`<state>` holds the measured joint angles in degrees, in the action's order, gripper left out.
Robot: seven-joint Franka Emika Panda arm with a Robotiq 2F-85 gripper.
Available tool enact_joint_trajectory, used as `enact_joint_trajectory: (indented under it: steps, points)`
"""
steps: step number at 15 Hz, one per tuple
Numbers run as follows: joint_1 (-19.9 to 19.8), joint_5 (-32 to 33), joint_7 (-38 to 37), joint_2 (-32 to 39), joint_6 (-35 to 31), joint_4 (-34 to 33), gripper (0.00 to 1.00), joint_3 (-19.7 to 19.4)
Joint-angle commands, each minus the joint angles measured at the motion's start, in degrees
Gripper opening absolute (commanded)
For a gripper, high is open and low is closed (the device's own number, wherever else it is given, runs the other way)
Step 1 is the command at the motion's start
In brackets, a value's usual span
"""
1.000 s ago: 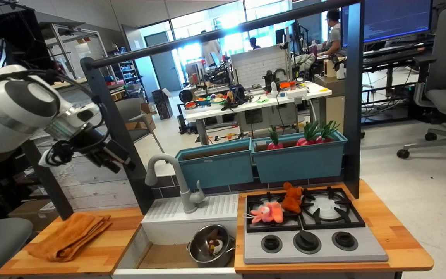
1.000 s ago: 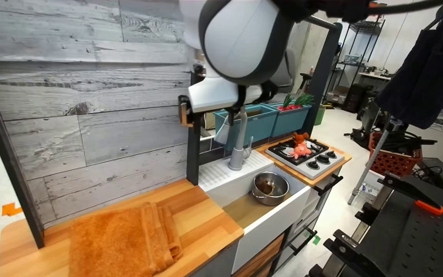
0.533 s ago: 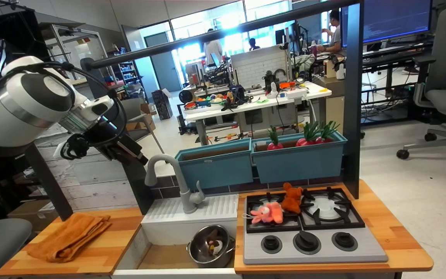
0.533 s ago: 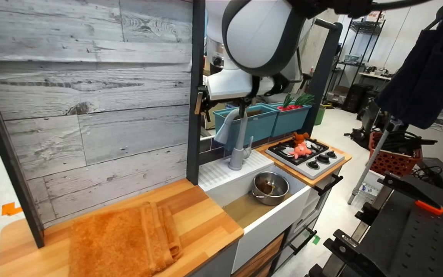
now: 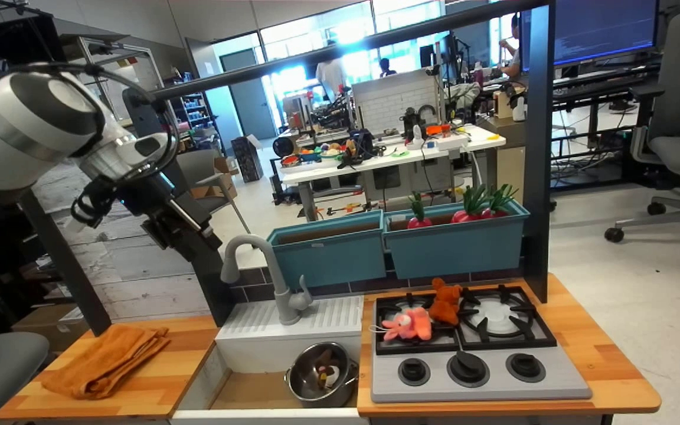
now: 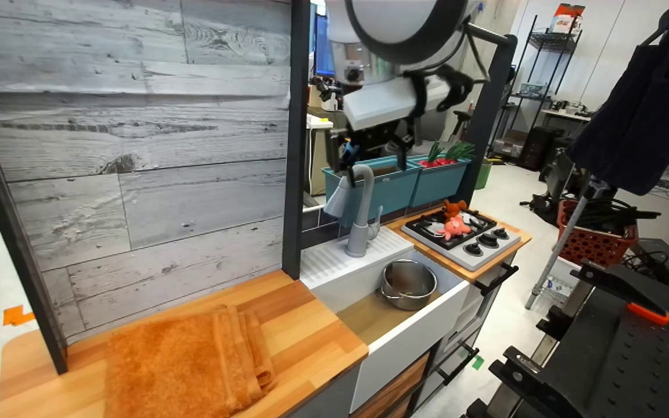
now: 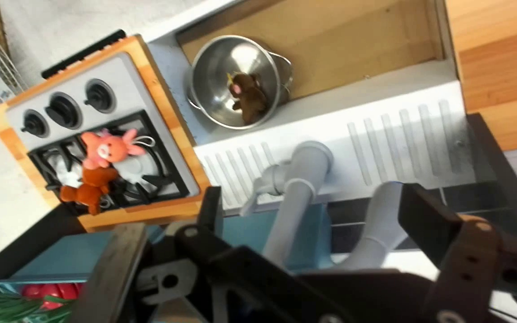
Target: Pick up the plush toys from the counter and stove and put them in the pot, then wipe the counter
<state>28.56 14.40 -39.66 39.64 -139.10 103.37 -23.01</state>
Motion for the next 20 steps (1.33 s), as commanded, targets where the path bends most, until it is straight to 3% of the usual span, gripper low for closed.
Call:
enact_joint_trajectory:
  steps: [1, 5, 8, 9, 11, 15, 17, 20]
  points:
    - [-10.7, -0.4, 7.1, -8.3, 7.8, 3.6, 1.0, 4.6]
    - [-23.5, -1.7, 14.8, -4.7, 11.4, -1.3, 1.0, 5.5]
    - [-32.9, -3.1, 24.7, 0.5, 2.3, -4.6, 1.0, 8.5]
    - [-29.2, -0.3, 18.7, -3.7, 5.4, -0.8, 1.0, 6.1]
    - [-31.4, -0.6, 20.1, -2.1, 4.3, -1.4, 1.0, 6.2]
    - [-29.5, 0.2, 19.6, -2.3, 3.3, -1.3, 1.0, 6.4]
    - [-30.9, -2.2, 20.3, -0.6, 5.6, -5.0, 1.0, 7.5]
    - [-35.1, -8.1, 22.2, 5.1, 14.8, -15.9, 1.0, 9.3]
